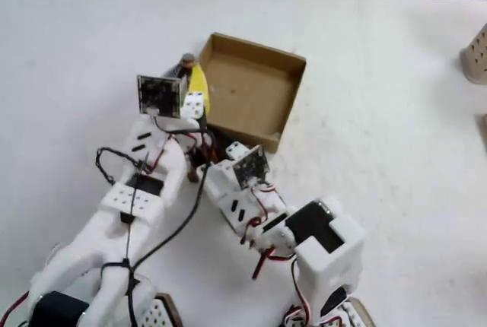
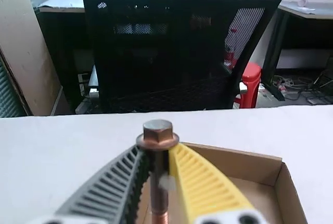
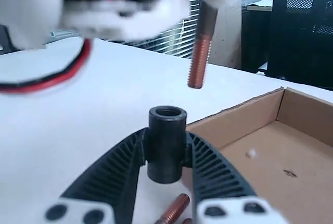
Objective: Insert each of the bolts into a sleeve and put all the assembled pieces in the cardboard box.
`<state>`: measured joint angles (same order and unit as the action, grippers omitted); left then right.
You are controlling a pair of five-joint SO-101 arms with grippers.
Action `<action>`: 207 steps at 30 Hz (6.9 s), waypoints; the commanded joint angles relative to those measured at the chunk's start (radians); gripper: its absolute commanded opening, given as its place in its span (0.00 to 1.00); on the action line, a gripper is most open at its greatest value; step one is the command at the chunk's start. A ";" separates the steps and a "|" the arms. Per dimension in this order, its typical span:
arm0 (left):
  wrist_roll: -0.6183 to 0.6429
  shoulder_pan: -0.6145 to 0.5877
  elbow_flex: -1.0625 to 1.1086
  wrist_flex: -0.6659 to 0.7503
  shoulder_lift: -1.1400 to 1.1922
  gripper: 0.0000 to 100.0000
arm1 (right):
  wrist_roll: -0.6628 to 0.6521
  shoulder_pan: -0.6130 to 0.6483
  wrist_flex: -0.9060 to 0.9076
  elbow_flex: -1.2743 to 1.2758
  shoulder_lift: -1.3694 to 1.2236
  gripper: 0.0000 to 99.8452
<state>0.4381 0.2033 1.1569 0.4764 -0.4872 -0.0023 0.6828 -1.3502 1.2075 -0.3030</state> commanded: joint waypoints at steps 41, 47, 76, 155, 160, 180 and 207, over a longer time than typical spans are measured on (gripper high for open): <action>-0.006 0.013 -0.034 -0.074 -0.042 0.02 | -0.110 -0.039 -0.045 -0.374 -0.317 0.02; -0.009 0.007 -0.035 -0.038 -0.041 0.02 | -0.112 -0.045 -0.097 -0.373 -0.325 0.02; -0.250 0.030 0.064 -0.054 -0.051 0.02 | -0.109 -0.024 -0.185 -0.218 -0.323 0.02; 0.044 0.054 0.058 -0.018 -0.051 0.02 | -0.256 -0.071 -0.122 -0.284 -0.326 0.02; 0.044 0.058 0.057 -0.018 -0.051 0.02 | -0.256 -0.077 -0.119 -0.287 -0.326 0.01; -0.057 0.051 0.049 -0.061 -0.048 0.02 | -0.018 -0.162 -0.130 -0.232 -0.191 0.01; -0.299 0.056 0.054 -0.275 -0.042 0.03 | -0.025 -0.163 -0.127 -0.232 -0.191 0.02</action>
<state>0.1465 0.2770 1.2306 0.1941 -0.4887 -0.0299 0.5524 -1.4699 0.9835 -0.5731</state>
